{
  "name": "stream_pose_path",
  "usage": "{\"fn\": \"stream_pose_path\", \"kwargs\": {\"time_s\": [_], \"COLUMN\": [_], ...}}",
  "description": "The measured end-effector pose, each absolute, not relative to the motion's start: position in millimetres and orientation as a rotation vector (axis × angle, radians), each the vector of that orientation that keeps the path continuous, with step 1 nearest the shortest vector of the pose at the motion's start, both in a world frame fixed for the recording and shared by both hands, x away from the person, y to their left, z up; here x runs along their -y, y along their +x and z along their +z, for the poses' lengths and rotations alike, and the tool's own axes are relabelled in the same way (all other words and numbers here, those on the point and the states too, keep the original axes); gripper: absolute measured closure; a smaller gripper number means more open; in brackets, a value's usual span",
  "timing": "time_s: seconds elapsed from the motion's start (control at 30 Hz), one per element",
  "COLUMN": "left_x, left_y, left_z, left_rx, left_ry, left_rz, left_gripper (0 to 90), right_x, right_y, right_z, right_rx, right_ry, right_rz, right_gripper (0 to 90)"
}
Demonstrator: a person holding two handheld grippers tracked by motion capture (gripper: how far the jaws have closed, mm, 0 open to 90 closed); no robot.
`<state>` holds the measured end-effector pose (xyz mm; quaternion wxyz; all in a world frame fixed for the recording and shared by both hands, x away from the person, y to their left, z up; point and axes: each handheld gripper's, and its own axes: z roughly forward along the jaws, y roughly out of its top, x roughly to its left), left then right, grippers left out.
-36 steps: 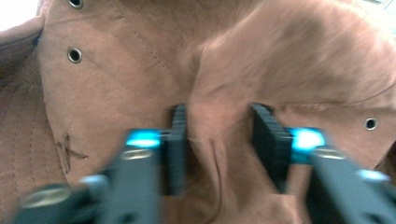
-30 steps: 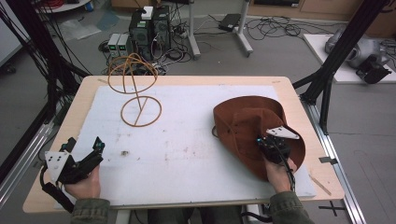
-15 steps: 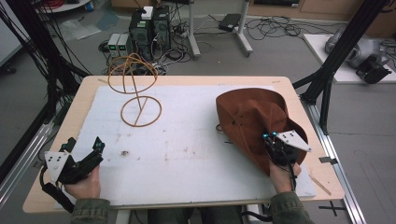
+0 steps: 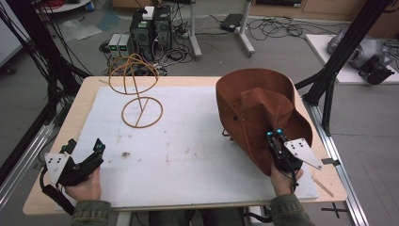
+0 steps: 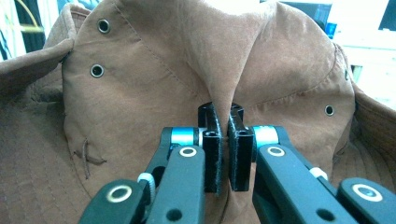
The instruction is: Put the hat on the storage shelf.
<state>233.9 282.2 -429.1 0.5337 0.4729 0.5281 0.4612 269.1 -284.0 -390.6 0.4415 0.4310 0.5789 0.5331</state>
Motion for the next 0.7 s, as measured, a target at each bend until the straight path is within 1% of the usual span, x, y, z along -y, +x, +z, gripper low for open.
{"fn": "stream_pose_path", "kwargs": {"time_s": [0.23,0.4,0.53,0.57,0.6,0.7], "left_x": [-282,-282,-281,-281,-281,-280], "left_y": [234,234,235,236,236,236], "left_z": [-430,-431,-431,-431,-431,-431], "left_rx": [-1.258,-1.262,-1.263,-1.26,-1.26,-1.255], "left_ry": [1.125,1.123,1.122,1.121,1.121,1.116], "left_rz": [1.091,1.084,1.076,1.072,1.068,1.065], "left_gripper": [14.9,14.9,14.9,14.9,14.9,14.9], "right_x": [291,293,292,289,289,281], "right_y": [269,272,280,286,286,294], "right_z": [-385,-374,-357,-346,-346,-327], "right_rx": [-1.399,-1.372,-1.352,-1.354,-1.354,-1.36], "right_ry": [1.069,1.071,1.064,1.054,1.054,1.033], "right_rz": [1.386,1.434,1.478,1.501,1.501,1.524], "right_gripper": [87.0,87.0,87.0,87.0,87.0,87.0]}}
